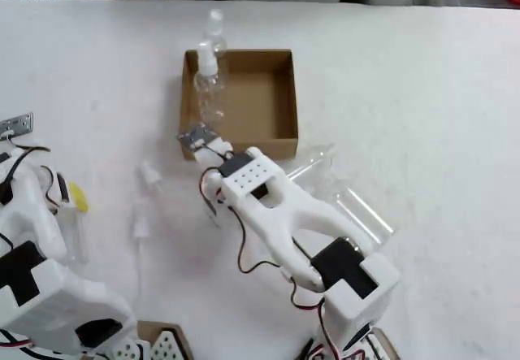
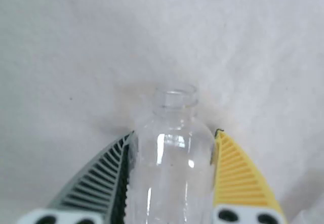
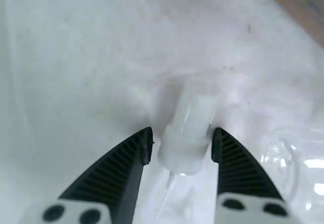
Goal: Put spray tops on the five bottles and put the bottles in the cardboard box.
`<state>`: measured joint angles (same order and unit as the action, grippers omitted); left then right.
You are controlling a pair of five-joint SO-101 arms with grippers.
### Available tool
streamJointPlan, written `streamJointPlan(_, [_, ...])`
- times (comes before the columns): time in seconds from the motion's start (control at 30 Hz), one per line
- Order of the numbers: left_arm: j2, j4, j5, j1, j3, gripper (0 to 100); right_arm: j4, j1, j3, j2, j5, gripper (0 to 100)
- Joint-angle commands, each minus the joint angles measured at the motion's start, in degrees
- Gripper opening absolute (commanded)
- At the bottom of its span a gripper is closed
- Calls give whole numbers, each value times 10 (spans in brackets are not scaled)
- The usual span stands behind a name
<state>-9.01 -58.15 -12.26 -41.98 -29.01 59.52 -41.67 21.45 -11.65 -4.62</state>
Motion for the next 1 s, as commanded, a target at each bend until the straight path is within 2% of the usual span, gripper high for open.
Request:
streamJointPlan(0.0, [-8, 17, -6, 7, -6, 79, -9, -6, -8, 3, -7, 163])
streamJointPlan(0.13, [-8, 17, -6, 7, -6, 79, -9, -4, -8, 0, -7, 144])
streamJointPlan(0.3, [-8, 17, -6, 7, -6, 79, -9, -1, -9, 6, -7, 17])
streamJointPlan(0.47, [-7, 18, 0, 8, -1, 79, 13, 22, -22, 46, -7, 17])
streamJointPlan(0.63, [2, -13, 1, 9, 39, 79, 66, 65, -13, 169, -6, 17])
streamJointPlan(0.77, [94, -90, 1, 22, 76, 79, 73, 115, 19, 276, -7, 18])
streamJointPlan(0.97, [318, -162, 1, 73, 84, 80, 75, 204, 67, 413, -7, 19])
